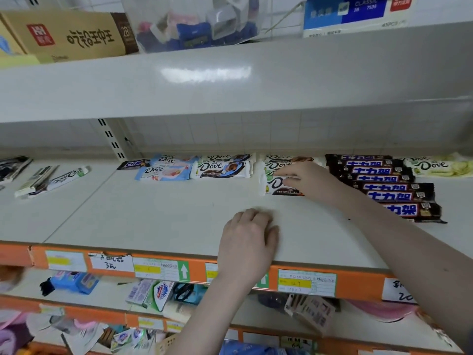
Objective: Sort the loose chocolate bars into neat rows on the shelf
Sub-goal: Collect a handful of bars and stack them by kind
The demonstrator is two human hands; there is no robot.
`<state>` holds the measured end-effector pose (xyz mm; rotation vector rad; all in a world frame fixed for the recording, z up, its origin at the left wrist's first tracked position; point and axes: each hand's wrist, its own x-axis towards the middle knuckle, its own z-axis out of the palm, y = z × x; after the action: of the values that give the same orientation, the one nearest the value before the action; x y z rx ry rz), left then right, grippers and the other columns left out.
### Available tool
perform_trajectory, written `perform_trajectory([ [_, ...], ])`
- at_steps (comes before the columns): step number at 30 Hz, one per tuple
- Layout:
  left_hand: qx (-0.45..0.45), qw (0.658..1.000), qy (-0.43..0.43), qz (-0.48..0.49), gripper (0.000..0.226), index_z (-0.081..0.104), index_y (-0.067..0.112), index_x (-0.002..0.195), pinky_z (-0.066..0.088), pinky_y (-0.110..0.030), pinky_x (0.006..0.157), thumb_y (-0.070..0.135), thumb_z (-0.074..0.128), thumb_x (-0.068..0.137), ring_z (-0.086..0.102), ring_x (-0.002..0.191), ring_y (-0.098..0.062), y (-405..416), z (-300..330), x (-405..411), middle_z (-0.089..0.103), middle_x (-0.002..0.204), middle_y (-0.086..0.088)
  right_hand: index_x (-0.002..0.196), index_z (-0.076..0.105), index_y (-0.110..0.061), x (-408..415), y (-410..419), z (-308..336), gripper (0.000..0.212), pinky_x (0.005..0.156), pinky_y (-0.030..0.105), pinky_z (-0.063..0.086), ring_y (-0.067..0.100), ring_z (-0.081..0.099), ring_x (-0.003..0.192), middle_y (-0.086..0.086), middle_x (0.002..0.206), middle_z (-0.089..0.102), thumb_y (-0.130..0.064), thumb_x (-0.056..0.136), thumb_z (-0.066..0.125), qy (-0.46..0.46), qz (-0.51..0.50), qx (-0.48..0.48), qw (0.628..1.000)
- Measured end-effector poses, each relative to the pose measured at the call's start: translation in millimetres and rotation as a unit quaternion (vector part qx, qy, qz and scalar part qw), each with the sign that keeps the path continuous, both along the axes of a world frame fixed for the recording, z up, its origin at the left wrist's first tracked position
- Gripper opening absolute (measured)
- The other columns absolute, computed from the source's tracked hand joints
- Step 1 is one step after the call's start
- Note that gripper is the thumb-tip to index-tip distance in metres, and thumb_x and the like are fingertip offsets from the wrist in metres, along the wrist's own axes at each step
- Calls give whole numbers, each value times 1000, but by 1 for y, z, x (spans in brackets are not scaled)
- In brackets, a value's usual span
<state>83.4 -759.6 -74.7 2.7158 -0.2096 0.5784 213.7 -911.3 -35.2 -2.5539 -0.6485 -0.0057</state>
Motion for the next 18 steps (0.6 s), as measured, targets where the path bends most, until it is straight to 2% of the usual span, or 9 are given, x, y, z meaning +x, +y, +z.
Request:
perform_trajectory([
  [4, -14, 1000, -5, 2, 26, 69, 17, 98, 49, -33, 79, 32, 54, 83, 62, 92, -24, 0, -1, 0, 69, 101, -3, 126, 57, -24, 5, -1, -9, 34, 88, 34, 33, 31, 46, 108, 13, 109, 57, -16, 94, 46, -79, -9, -69, 994],
  [10, -27, 999, 0, 17, 29, 69, 15, 100, 49, -32, 80, 31, 52, 83, 62, 93, -23, 1, 0, 0, 69, 100, -2, 121, 60, -15, 5, -4, -32, 31, 90, 38, 37, 33, 45, 109, 14, 109, 54, -13, 93, 49, -130, -56, -39, 989],
  [14, -35, 998, 16, 40, 31, 68, 14, 103, 48, -32, 79, 31, 50, 83, 60, 93, -25, 0, 3, -1, 68, 100, -3, 125, 55, -21, 1, -5, -37, 37, 84, 38, 39, 30, 44, 108, 9, 112, 52, -7, 92, 48, -158, -59, -70, 983],
  [18, -46, 996, 32, 65, 29, 67, 14, 107, 47, -33, 78, 29, 54, 86, 59, 93, -26, 0, 6, -6, 67, 98, -5, 125, 51, -29, -1, -8, -38, 46, 84, 39, 43, 25, 43, 109, 2, 115, 50, -2, 88, 47, -155, -51, -103, 981],
])
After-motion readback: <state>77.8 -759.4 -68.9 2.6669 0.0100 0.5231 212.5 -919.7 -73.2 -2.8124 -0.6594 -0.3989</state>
